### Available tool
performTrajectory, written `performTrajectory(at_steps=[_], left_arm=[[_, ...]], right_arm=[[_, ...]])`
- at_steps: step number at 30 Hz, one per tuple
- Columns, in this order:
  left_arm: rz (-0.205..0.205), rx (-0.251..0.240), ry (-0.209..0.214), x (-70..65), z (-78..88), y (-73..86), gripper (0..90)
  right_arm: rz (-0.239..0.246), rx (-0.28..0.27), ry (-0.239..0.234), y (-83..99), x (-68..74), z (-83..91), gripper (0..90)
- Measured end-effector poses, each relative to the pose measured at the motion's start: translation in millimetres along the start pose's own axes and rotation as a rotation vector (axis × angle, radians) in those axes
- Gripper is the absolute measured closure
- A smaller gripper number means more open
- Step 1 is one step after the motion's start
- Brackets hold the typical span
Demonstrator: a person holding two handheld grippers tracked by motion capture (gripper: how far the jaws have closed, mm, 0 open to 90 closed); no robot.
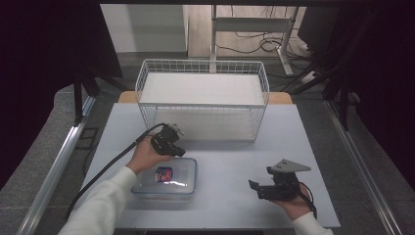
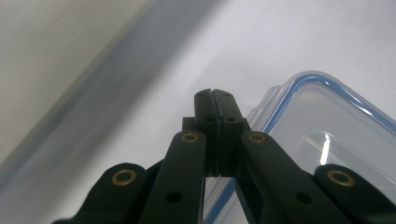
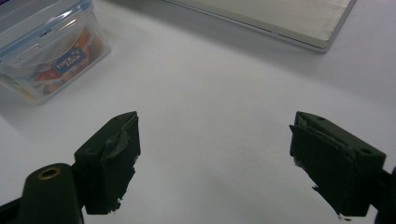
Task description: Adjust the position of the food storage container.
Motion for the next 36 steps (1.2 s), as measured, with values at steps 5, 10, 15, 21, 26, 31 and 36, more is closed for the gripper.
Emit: performTrajectory(at_steps=[5,10,15,21,26,31,36], left_arm=[[0.063,-0.068,-0.047,16.5,34.4,12.6,90.0],[0.196,-0.139,-0.089,42.5,74.8,52.8,90.0],[0.323,-0.182,-0.118,64.5,97.4,99.6,90.0],[0.386,-0.142,-0.127,66.8,88.7,147.5,90.0],[0.402,-0.099,-0.081,55.1,70.7,165.3,90.0],[0.366,-0.06,-0.094,41.8,61.9,164.1,90.0],[0.411,-0.088,-0.057,40.3,61.2,159.2,90.0]], right_arm=[[0.001,-0.004,0.006,0.4,-0.2,2.4,16.2],[0.003,-0.004,0.007,1.0,-0.1,3.0,16.2],[0.003,-0.001,0.009,0.0,1.1,1.6,16.2],[0.01,0.004,0.001,-2.9,5.2,-2.0,16.2],[0.015,0.01,-0.001,-3.5,7.2,-4.4,16.2],[0.015,0.011,0.002,-3.4,7.7,-3.6,16.2],[0.011,0.015,0.007,-2.5,7.3,-3.0,16.2]])
Point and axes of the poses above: each handheld gripper's, and its own axes: z roughly backward along the jaws, y roughly out of its underside, x roughly to its left, the point moved 5 cm from there along -z, roughly forward along the jaws, and after that the axes turned 12 degrees about z, right-handed, at the moved point
